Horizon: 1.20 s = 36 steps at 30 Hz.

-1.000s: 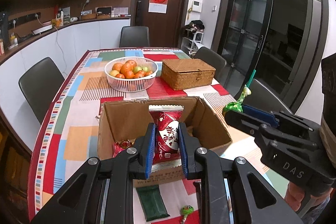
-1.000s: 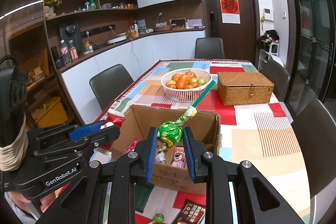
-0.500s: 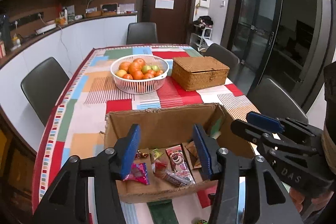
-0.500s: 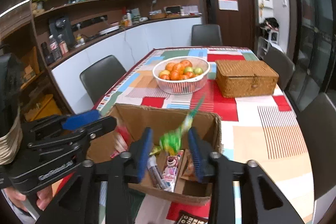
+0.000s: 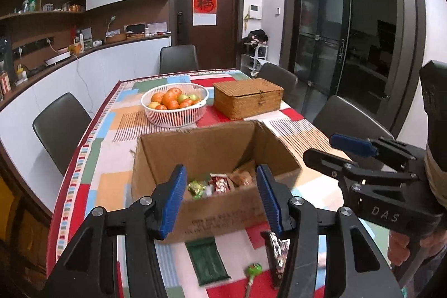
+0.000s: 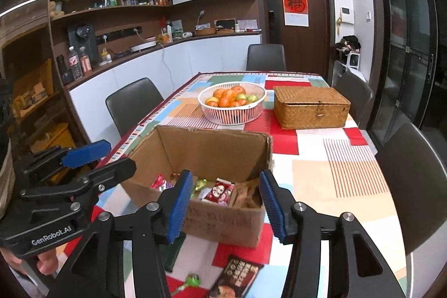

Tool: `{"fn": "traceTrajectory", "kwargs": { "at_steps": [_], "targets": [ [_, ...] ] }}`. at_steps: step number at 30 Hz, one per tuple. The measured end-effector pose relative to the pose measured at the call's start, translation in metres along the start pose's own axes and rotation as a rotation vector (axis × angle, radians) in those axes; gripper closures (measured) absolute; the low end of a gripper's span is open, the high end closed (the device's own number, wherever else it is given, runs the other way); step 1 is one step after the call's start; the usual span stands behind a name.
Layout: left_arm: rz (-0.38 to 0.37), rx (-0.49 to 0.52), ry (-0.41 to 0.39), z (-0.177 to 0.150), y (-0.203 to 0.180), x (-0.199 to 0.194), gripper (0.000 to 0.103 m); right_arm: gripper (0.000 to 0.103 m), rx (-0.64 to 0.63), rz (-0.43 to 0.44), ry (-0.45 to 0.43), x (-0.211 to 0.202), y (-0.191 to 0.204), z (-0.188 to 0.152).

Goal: Organize snacks
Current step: 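Grasp the second green lollipop with left gripper while right grasps white pastry bag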

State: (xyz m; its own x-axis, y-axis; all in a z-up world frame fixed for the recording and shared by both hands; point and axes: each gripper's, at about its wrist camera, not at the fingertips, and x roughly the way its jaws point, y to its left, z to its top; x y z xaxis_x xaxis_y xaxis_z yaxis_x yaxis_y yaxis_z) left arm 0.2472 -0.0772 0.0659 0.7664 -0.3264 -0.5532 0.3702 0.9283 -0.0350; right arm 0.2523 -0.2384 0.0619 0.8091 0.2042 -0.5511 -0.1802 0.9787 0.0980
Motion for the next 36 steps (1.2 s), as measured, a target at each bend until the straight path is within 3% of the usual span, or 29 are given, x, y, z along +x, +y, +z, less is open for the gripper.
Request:
{"fn": "traceTrajectory", "kwargs": {
  "at_steps": [8, 18, 26, 36],
  "targets": [
    [-0.008, 0.026, 0.032, -0.035, -0.018, -0.02, 0.05, 0.048, -0.026, -0.027, 0.038, -0.024, -0.001, -0.029],
    [-0.013, 0.06, 0.123, -0.08, -0.038, -0.025, 0.049, 0.045, -0.075, -0.058, 0.179, -0.032, 0.002, -0.083],
    [-0.02, 0.092, 0.234, -0.115, -0.047, -0.01, 0.049, 0.045, -0.053, -0.075, 0.329, -0.022, -0.011, -0.126],
    [-0.053, 0.075, 0.367, -0.145, -0.044, 0.03, 0.049, 0.045, -0.118, -0.116, 0.476, 0.002, -0.018, -0.162]
  ]
}}
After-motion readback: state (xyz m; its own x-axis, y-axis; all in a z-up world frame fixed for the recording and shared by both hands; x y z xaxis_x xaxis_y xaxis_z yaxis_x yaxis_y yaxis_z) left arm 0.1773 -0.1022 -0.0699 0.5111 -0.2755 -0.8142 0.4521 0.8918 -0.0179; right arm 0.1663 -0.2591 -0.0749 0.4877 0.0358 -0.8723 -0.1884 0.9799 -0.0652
